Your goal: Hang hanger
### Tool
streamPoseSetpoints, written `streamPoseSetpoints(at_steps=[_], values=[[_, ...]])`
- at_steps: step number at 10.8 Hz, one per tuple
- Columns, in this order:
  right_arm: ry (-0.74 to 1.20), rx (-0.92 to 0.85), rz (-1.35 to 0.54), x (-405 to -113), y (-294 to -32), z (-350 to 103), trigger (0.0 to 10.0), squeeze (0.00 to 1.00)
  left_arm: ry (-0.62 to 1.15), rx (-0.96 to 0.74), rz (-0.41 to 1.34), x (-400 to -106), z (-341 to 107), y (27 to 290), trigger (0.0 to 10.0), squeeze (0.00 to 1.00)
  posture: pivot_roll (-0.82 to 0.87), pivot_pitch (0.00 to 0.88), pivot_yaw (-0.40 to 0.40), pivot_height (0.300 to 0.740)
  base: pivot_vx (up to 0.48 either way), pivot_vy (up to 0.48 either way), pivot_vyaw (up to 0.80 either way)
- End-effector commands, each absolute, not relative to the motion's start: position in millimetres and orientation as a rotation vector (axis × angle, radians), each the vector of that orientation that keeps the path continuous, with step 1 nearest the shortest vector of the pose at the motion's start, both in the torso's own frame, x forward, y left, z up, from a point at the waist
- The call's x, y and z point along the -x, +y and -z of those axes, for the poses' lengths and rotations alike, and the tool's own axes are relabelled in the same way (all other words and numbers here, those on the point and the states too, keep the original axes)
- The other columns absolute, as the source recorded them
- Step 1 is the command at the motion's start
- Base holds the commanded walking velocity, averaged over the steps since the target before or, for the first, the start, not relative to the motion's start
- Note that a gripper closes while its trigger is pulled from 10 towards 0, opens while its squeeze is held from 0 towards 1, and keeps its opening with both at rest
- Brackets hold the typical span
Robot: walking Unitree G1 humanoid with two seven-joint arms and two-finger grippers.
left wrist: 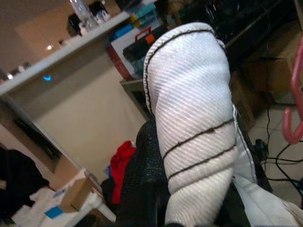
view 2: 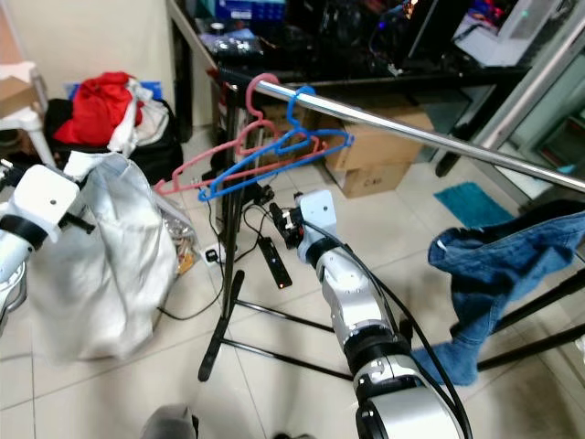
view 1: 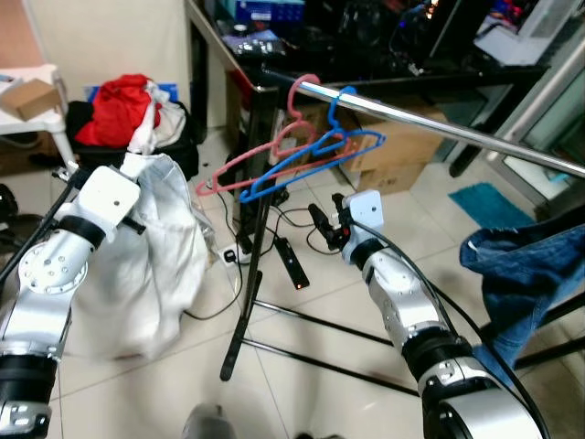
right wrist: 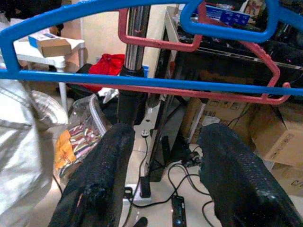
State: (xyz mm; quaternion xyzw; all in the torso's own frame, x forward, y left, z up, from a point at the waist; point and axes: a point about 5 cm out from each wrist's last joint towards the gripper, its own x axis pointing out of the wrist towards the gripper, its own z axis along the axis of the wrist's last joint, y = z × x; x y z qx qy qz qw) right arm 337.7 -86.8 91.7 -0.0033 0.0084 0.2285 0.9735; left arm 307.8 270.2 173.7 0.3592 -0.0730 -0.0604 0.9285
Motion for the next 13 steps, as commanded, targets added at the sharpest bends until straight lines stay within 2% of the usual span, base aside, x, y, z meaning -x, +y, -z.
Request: streamPoseSetpoints(at_steps=[1, 4, 7, 11, 13], values=[[0.003, 0.018, -0.452, -339.7, -91.6, -94.3, 10.0, 0.00, -0.213, -0.710, 0.132, -320.9, -185.9, 262.8, 10.0, 0.00, 0.37, 0.059, -0.166, 0.740, 0.000, 0.000, 0.00], [0.001, 0.024, -0.426, -337.1, -97.0, -92.3, 10.0, 0.00, -0.248, -0.671, 0.207, -359.8, -197.5, 231.7, 10.0, 0.00, 0.33, 0.055, -0.154, 0.740, 0.000, 0.000, 0.00], [-0.006, 0.024, -0.399, -337.9, -99.7, -93.2, 10.0, 0.00, -0.226, -0.681, 0.263, -371.6, -196.1, 223.3, 10.0, 0.00, 0.33, 0.045, -0.145, 0.740, 0.000, 0.000, 0.00], [-0.029, 0.010, -0.383, -340.3, -94.0, -98.4, 10.0, 0.00, -0.231, -0.738, 0.436, -383.8, -198.6, 189.8, 10.0, 0.00, 0.34, 0.041, -0.140, 0.740, 0.000, 0.000, 0.00], [-0.042, -0.004, -0.340, -341.9, -99.2, -101.3, 10.0, 0.00, -0.212, -0.768, 0.531, -386.7, -191.9, 168.1, 10.0, 0.00, 0.34, 0.040, -0.129, 0.740, 0.000, 0.000, 0.00]])
